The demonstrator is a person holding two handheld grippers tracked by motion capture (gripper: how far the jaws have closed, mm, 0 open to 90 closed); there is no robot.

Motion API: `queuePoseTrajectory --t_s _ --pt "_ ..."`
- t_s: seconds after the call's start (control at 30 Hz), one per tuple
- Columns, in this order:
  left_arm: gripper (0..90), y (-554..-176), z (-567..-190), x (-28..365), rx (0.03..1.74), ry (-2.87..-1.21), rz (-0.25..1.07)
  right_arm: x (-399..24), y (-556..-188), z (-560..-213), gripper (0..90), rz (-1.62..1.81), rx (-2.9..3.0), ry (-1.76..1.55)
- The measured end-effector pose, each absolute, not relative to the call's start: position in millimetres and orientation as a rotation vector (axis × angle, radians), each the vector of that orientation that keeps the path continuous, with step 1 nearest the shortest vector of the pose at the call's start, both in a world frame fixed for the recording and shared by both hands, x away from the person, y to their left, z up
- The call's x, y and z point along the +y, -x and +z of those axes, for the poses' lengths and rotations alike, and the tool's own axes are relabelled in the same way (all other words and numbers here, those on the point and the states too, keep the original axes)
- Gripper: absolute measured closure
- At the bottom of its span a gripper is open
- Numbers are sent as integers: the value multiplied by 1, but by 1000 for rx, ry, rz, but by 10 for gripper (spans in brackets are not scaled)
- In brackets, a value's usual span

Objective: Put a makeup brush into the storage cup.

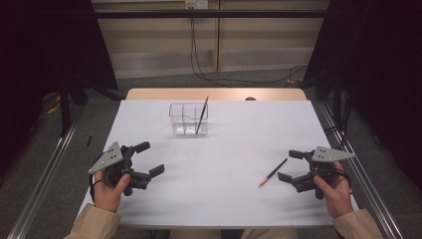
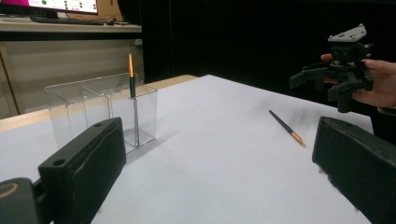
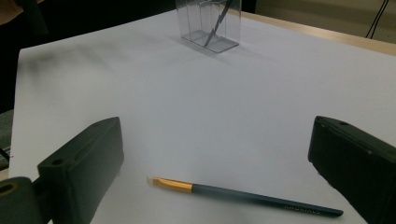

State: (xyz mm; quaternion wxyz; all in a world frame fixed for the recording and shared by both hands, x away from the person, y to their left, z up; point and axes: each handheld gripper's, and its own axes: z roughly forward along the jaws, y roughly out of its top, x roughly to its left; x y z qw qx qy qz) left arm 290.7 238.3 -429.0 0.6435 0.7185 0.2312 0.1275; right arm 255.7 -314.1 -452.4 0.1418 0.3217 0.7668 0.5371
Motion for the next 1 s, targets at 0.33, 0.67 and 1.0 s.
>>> queuePoseTrajectory --t_s 0.33,0.67,1.0 --pt "28 -289 -429 241 530 -1631 300 -307 -266 -455 30 1525 2251 -925" --pt "28 -290 -429 241 532 -1631 298 -306 -273 -453 30 1514 2278 -927" --pt "28 -291 -428 240 536 -1633 306 -305 -281 -454 31 1504 2293 -937"
